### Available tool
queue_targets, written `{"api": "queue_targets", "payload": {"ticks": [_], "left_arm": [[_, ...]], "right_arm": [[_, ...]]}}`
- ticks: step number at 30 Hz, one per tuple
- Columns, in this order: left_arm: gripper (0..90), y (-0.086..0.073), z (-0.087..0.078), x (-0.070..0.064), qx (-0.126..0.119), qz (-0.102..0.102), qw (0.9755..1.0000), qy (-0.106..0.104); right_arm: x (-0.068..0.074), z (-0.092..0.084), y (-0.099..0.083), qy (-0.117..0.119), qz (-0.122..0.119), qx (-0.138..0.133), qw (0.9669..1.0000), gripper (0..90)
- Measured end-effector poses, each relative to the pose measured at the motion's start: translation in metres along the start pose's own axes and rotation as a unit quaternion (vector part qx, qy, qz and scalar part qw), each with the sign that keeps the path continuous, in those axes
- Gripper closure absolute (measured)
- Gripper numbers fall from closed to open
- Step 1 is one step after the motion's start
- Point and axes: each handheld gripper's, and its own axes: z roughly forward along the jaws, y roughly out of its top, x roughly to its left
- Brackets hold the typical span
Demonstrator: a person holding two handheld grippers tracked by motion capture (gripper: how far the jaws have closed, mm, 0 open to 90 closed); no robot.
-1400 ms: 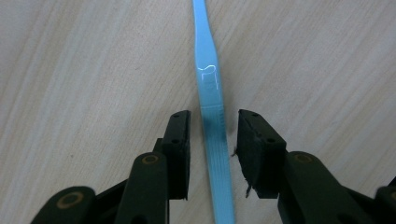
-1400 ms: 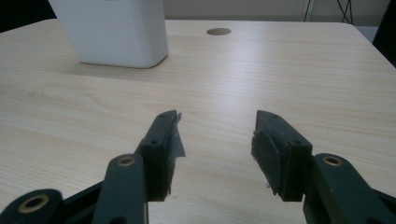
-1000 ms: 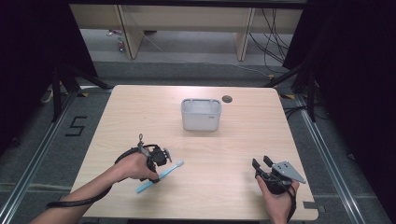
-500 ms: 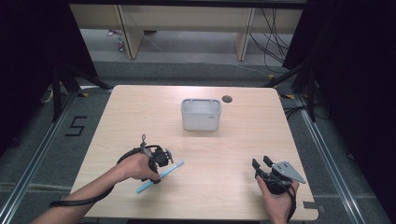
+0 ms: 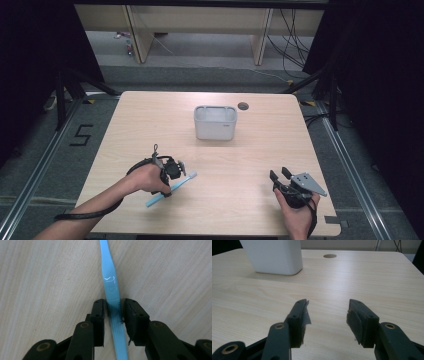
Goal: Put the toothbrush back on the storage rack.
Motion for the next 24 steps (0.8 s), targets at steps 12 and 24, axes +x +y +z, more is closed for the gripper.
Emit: {"api": "queue_targets", "payload": {"ticks": [12,24], "left_arm": [[72.8,0.0032,0.0002,-0.002,0.011,0.012,0.9998,0.011],[78.0,0.0035,-0.0002,-0.0038,0.014,0.02,0.9996,0.013]], "right_arm": [[-0.0006,0.0002,0.0003,-0.004,-0.011,-0.001,0.9999,50.7],[-0.0007,0.0,0.0003,-0.004,-0.013,0.0,0.9999,50.7]]}}
